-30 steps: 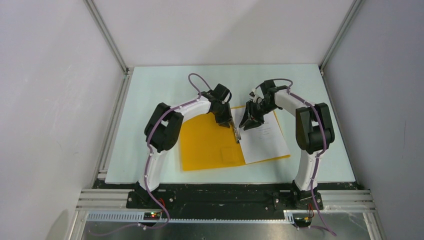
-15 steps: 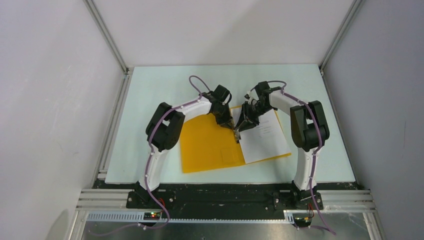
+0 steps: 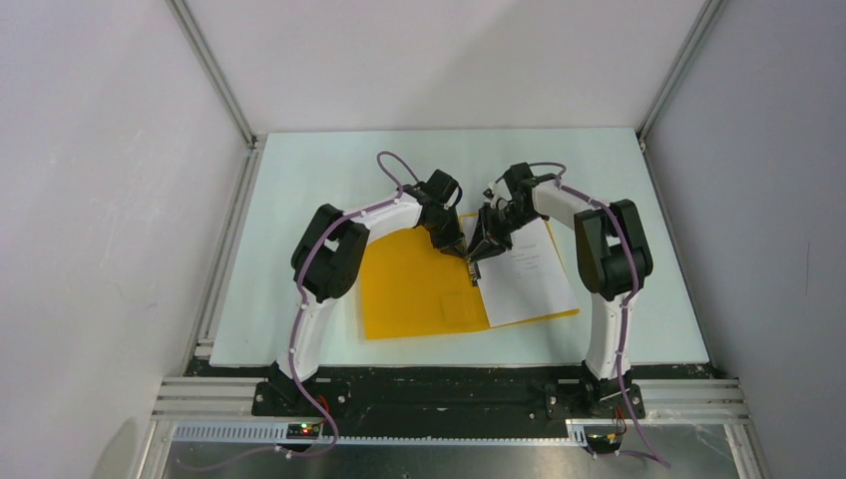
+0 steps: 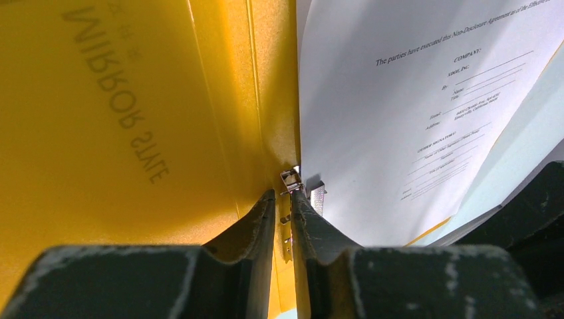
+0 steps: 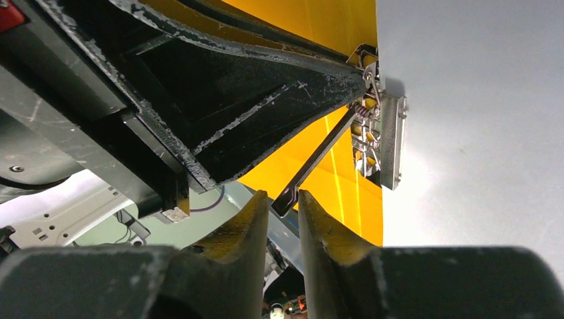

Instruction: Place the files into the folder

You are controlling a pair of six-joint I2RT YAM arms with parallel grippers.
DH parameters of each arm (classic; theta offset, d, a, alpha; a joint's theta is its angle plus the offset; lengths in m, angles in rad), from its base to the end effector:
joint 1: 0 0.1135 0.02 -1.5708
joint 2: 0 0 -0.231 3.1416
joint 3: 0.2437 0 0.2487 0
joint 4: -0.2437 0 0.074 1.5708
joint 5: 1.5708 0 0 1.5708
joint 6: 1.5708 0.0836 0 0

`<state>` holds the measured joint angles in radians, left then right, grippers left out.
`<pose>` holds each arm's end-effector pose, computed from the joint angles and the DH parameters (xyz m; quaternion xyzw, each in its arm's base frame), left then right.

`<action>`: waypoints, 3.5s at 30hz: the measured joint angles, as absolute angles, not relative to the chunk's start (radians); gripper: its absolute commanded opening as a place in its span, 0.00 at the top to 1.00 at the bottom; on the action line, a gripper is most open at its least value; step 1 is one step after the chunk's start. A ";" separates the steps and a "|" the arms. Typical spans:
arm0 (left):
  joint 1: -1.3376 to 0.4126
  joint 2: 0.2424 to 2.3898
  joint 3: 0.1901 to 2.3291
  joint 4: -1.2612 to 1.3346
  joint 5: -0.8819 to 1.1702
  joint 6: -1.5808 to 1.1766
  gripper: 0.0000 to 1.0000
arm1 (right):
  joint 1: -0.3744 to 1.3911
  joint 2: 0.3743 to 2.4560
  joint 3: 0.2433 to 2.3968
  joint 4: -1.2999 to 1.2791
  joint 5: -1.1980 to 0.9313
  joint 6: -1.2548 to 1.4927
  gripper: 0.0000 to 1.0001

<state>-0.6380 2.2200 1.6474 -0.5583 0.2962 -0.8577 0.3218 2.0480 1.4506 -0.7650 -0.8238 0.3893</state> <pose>0.3554 -0.2939 0.0779 -0.0738 0.9629 -0.2523 0.0603 0.3472 0.1804 0.1046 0.0109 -0.9123 -0.4065 0.0493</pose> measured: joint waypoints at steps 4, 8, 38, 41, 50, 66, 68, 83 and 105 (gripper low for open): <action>-0.638 2.220 1.647 -0.558 0.296 -0.859 0.78 | 0.323 2.053 1.451 -0.765 -0.824 0.392 0.78; -0.635 2.220 1.647 -0.559 0.297 -0.865 0.79 | 0.321 2.053 1.451 -0.766 -0.826 0.393 0.81; -0.630 2.222 1.643 -0.554 0.310 -0.873 0.79 | 0.331 2.091 1.385 -0.791 -0.796 0.366 0.84; -0.628 2.222 1.642 -0.552 0.315 -0.874 0.79 | 0.337 2.091 1.385 -0.789 -0.794 0.358 0.84; -0.628 2.222 1.639 -0.551 0.321 -0.874 0.79 | 0.369 2.091 1.396 -0.808 -0.710 0.313 0.93; -0.627 2.222 1.636 -0.547 0.323 -0.875 0.79 | 0.377 2.090 1.400 -0.818 -0.654 0.297 0.96; -0.627 2.222 1.636 -0.547 0.323 -0.875 0.79 | 0.377 2.090 1.402 -0.821 -0.651 0.292 0.96; -0.623 2.223 1.636 -0.546 0.328 -0.875 0.79 | 0.380 2.119 1.420 -0.848 -0.616 0.268 0.98; -0.618 2.228 1.629 -0.533 0.353 -0.883 0.79 | 0.400 2.181 1.513 -0.944 -0.588 0.252 1.00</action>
